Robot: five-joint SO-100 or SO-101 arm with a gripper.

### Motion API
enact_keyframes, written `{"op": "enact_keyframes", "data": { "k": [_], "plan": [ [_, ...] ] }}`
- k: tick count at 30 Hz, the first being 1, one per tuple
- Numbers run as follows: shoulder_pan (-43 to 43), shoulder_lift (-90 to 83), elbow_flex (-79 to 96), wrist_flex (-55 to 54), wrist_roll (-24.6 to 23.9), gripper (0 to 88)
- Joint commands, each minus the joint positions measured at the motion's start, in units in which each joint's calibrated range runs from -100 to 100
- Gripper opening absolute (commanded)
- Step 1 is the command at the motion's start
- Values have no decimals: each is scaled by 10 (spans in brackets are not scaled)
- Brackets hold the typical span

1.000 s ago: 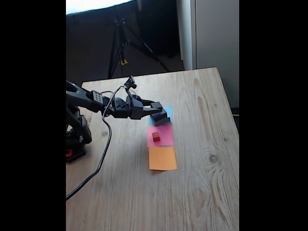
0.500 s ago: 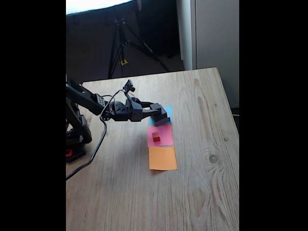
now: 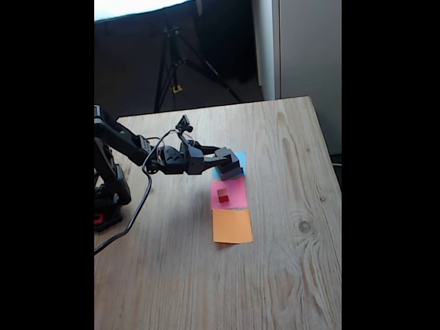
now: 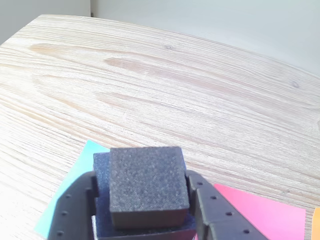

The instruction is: Tower of hanoi

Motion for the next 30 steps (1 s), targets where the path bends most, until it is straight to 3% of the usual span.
{"op": "enact_keyframes", "data": {
  "k": [1,9,16,18,23,28,30],
  "plan": [
    [4,-6,-12,-15,-3,261],
    [5,-67,-11,12,-85,332],
    [7,-195,-27,152,-123,273],
    [9,-237,-37,220,-118,137],
    [23,-350,-77,439,-102,14],
    [38,-421,-173,678,-112,8],
    [45,-431,-243,789,-95,8]
  ]
}}
